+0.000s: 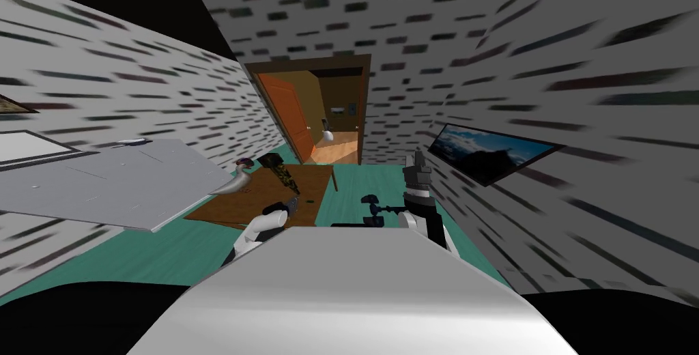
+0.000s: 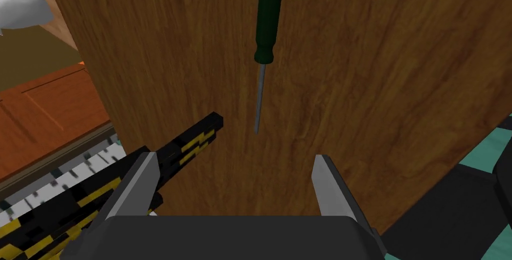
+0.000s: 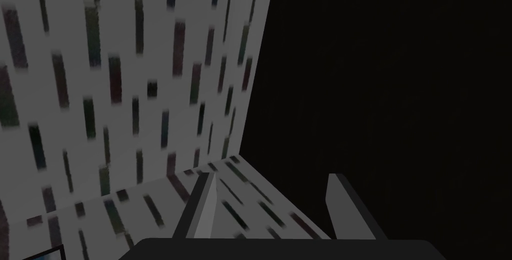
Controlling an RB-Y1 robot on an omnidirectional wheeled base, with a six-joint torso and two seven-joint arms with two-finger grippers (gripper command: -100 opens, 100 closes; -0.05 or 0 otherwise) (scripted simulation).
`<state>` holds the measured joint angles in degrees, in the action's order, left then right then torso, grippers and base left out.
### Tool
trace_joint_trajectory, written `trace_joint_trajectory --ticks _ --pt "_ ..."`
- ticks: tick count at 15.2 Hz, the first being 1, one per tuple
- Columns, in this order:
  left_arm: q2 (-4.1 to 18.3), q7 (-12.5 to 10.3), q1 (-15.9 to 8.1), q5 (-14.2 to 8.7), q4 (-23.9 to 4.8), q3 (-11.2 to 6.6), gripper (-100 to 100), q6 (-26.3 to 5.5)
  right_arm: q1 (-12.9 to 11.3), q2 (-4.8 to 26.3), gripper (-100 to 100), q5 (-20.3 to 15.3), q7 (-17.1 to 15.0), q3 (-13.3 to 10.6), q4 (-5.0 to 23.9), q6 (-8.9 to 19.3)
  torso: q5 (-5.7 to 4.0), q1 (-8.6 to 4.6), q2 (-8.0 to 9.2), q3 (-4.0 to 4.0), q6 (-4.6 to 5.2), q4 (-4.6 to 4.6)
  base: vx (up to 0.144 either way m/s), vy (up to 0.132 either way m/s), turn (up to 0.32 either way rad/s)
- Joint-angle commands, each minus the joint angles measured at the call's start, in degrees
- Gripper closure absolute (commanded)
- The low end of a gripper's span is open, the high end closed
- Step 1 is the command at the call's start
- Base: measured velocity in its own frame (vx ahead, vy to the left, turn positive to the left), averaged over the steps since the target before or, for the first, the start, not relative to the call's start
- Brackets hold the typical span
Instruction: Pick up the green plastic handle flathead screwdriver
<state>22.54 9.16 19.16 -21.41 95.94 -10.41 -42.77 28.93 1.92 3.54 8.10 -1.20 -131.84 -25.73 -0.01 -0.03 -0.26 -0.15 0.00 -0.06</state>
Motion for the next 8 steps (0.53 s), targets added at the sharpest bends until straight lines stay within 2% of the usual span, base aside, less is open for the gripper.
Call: trace_joint_trajectory --ticks 1,3,6,8 --pt "0.3 0.4 -0.3 -0.7 -1.6 -0.36 -100 -2.9 0.0 0.0 0 0.0 0.0 0.0 0.0 0.0 0.00 0.00 0.00 0.00 0.00 0.00 0.100 0.000 -0.071" --pt "0.3 0.4 -0.3 -0.7 -1.6 -0.36 -100 -3.9 0.0 0.0 0 0.0 0.0 0.0 0.0 0.0 -0.01 -0.05 -0.14 -0.07 0.01 -0.02 0.111 -0.013 -0.047" --pt "0.9 1.3 -0.8 -2.1 -4.7 -0.97 -100 -8.3 0.0 0.0 0 0.0 0.0 0.0 0.0 0.0 -0.01 -0.03 -0.05 -0.03 0.01 -0.01 0.087 0.008 -0.073" --pt "0.9 1.3 -0.8 -2.1 -4.7 -0.97 -100 -9.6 0.0 0.0 0 0.0 0.0 0.0 0.0 0.0 0.01 0.05 -0.11 -0.06 0.01 -0.02 0.091 0.017 -0.057"
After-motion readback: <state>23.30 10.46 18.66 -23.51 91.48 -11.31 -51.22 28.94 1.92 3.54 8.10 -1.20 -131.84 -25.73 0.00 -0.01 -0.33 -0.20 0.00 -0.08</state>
